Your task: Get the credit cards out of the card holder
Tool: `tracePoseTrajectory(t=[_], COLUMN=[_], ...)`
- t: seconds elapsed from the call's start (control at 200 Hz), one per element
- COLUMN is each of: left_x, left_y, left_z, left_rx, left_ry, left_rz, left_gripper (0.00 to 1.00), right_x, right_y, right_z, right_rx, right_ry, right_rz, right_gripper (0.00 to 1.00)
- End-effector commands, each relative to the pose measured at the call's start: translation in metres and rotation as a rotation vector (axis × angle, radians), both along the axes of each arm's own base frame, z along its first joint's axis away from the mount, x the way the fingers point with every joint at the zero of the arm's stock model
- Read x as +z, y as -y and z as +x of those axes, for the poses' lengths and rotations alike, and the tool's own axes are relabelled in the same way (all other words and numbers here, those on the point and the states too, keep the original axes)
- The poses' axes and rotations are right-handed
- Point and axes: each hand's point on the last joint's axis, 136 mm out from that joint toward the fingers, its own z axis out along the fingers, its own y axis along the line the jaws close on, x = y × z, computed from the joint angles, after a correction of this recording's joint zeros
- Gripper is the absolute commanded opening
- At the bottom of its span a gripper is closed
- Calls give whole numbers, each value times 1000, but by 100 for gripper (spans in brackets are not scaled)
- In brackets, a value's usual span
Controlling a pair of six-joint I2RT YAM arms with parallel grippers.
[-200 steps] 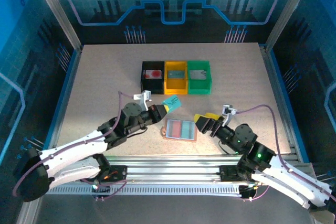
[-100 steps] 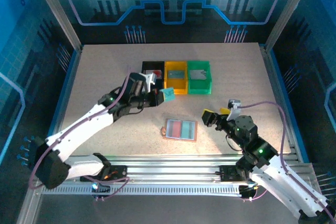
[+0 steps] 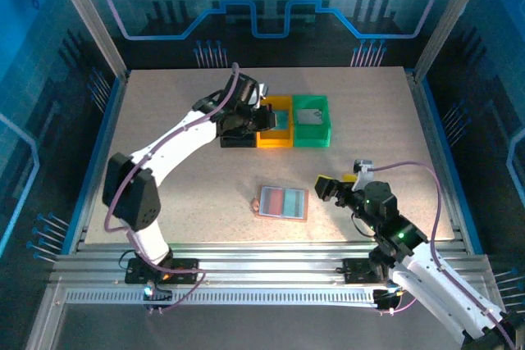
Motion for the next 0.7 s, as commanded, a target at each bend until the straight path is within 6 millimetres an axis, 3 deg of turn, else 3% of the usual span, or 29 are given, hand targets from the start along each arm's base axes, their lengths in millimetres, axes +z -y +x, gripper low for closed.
tracePoseTrajectory(t=[0.0,0.14,0.545,0.695], left_x=[-16,-29,-66,-68], left_y=[-1,1,-6,-2], left_z=[12,33,85,97], left_rx=[15,49,145,157], left_ry=[-67,-98,-151,-156], left_rz=[31,54,98,88], left_gripper=[0,0,0,0], right_x=[-7,-21,-22,-21], right_y=[0,3,-2,-4], right_z=[-2,-7,-9,-10], right_rx=[5,-3,22,35], right_ry=[3,-8,18,21], right_rz=[32,45,81,94], right_gripper=[100,100,100,100])
